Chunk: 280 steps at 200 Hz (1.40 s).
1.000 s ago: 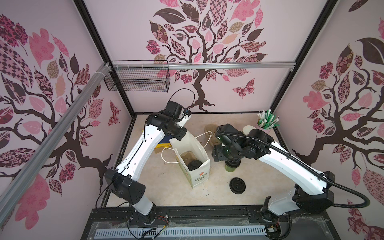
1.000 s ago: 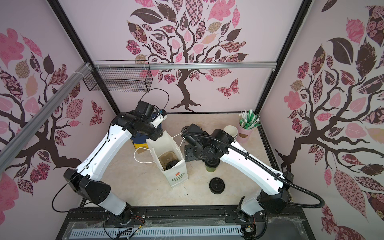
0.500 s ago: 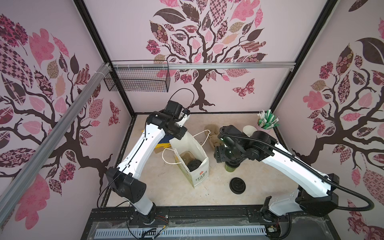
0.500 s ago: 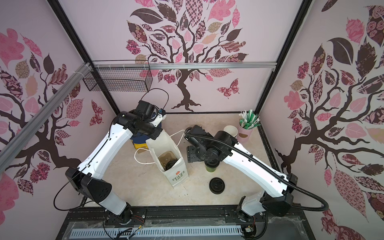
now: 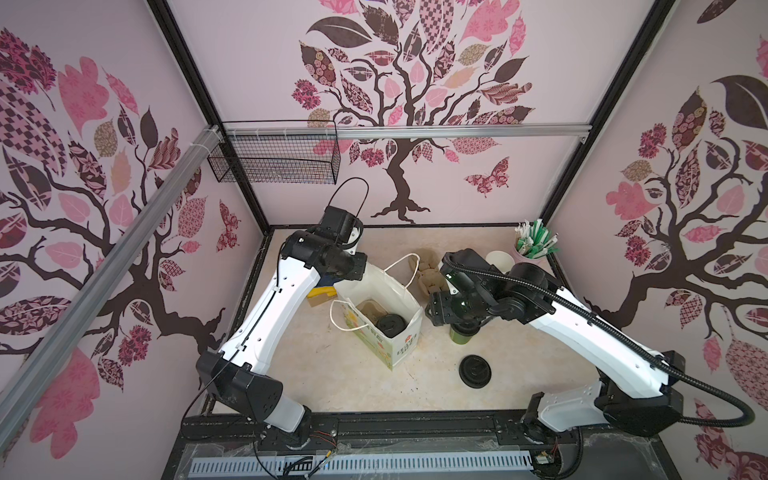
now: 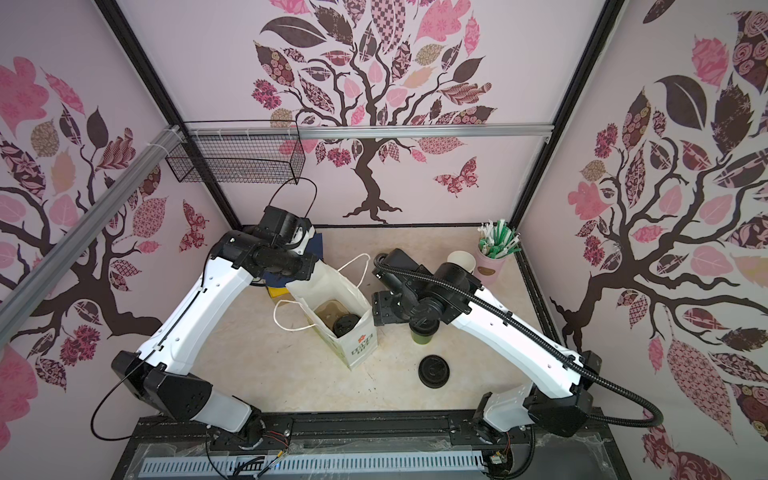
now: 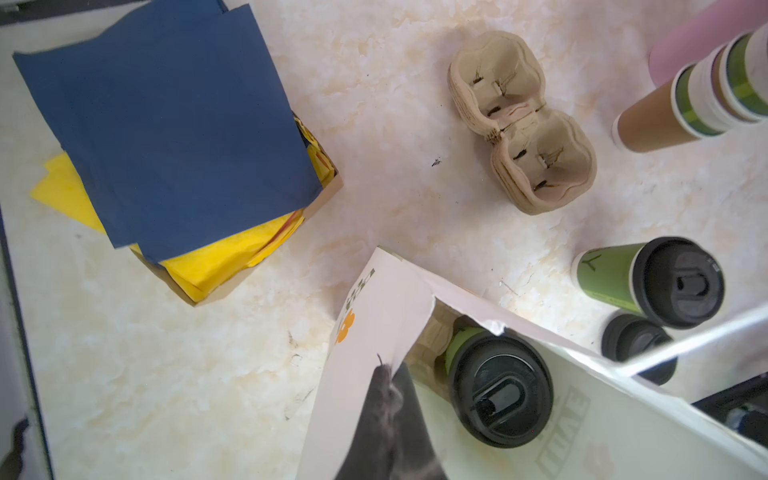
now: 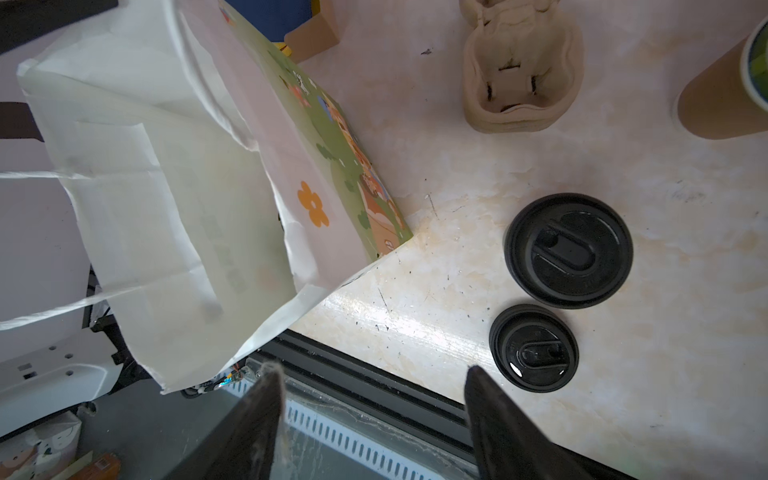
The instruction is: Pack the takeout coffee
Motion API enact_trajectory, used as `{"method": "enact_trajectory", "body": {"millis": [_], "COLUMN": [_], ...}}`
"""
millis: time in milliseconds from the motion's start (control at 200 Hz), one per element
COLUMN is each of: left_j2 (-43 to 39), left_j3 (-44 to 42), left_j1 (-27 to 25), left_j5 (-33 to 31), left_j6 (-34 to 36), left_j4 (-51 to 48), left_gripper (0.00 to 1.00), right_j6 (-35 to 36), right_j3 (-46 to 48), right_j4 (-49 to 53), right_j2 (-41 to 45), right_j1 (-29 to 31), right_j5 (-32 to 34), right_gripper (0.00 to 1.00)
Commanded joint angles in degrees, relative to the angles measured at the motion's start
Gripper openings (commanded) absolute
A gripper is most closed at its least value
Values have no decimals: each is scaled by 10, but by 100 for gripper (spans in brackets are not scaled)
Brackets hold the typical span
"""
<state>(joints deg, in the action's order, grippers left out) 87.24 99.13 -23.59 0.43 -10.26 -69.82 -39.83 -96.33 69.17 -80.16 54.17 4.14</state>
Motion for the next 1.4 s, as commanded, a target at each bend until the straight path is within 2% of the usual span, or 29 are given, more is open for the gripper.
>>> {"method": "enact_trajectory", "body": {"millis": [0, 180, 340, 535, 645, 925, 1110, 1305, 1395], "left_j2": [-18, -68, -112, -133, -152, -191, -211, -235, -253], "left_j3": [-24, -82, -138, -169, -193, -230, -244, -265, -271], "left_j1": [2, 2, 2, -2, -6, -11, -14, -14, -14], "left_j5": [21, 50, 41, 36, 31, 11, -12, -22, -37], "left_j6": [-96, -203, -288, -342, -376, -452, -480, -497, -491], "left_j4": [-1, 47, 80, 73, 85, 102, 95, 103, 108], "left_gripper": [0, 0, 0, 0, 0, 0, 0, 0, 20], "right_j6": [-36, -37, -45, -54, -63, -70, -69, -54, -33], "right_j3": [-18, -38, -66, -105, -138, -123, -127, -147, -160], "right_j4": [27, 34, 45, 100, 154, 122, 114, 93, 84], "right_j2": [-7, -24, -46, -94, -127, -142, -152, -170, -176], "right_j1": [-2, -1, 21, 50, 56, 59, 59, 58, 54], "right_j5": [-25, -39, -35, 14, 38, 27, 35, 56, 80], "right_gripper": [73, 74, 74, 74, 70, 60, 46, 19, 9]}}
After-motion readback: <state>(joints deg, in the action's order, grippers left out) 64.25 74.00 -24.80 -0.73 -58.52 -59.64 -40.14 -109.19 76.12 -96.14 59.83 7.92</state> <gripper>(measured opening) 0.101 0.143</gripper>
